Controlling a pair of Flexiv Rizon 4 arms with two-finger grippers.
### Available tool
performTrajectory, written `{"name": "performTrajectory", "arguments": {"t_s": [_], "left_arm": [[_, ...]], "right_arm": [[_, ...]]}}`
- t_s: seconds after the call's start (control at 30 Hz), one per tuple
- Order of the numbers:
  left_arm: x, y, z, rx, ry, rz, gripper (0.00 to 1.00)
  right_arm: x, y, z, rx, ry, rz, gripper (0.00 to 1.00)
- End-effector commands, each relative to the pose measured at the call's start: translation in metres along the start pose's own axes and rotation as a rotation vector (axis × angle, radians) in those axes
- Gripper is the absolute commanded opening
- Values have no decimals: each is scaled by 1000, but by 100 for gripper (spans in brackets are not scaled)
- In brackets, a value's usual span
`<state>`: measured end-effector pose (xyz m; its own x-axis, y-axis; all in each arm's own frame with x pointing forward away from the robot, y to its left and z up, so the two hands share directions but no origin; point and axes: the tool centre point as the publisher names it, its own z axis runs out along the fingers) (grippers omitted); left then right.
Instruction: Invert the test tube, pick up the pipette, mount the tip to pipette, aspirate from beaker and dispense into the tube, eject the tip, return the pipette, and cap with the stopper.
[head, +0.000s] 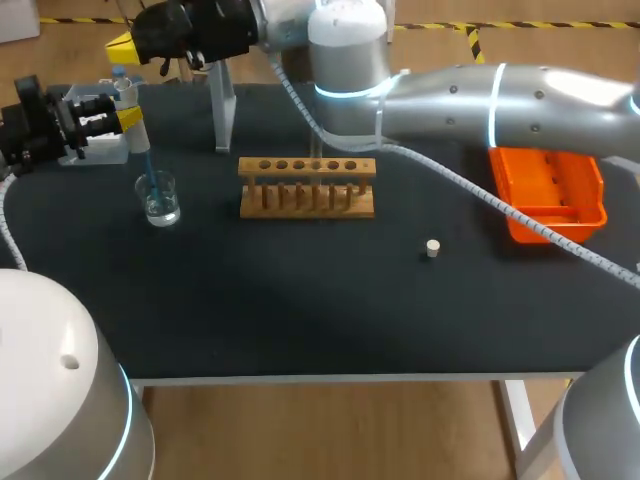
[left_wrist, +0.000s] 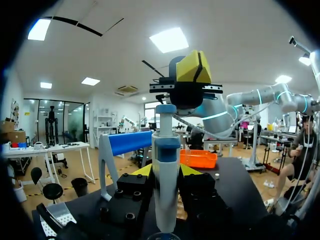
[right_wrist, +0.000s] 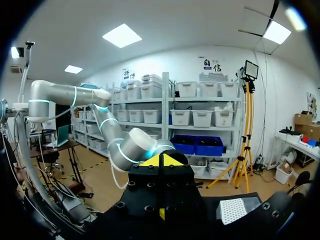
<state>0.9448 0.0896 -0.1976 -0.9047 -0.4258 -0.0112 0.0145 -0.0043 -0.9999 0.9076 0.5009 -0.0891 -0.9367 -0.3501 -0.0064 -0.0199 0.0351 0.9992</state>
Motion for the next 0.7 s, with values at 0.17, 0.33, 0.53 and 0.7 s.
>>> {"name": "performTrajectory", "arguments": {"t_s": [0.17, 0.33, 0.53, 0.7], "left_arm": [[0, 0, 0, 1, -1, 1, 0], [0, 0, 0, 1, -1, 1, 0], [0, 0, 0, 1, -1, 1, 0], [0, 0, 0, 1, -1, 1, 0]], "right_arm": [[-7, -8, 11, 2, -20, 11, 0], [-10, -15, 13, 9, -30, 18, 0], [-13, -21, 15, 12, -39, 28, 0], [-16, -27, 15, 15, -48, 36, 0]]}}
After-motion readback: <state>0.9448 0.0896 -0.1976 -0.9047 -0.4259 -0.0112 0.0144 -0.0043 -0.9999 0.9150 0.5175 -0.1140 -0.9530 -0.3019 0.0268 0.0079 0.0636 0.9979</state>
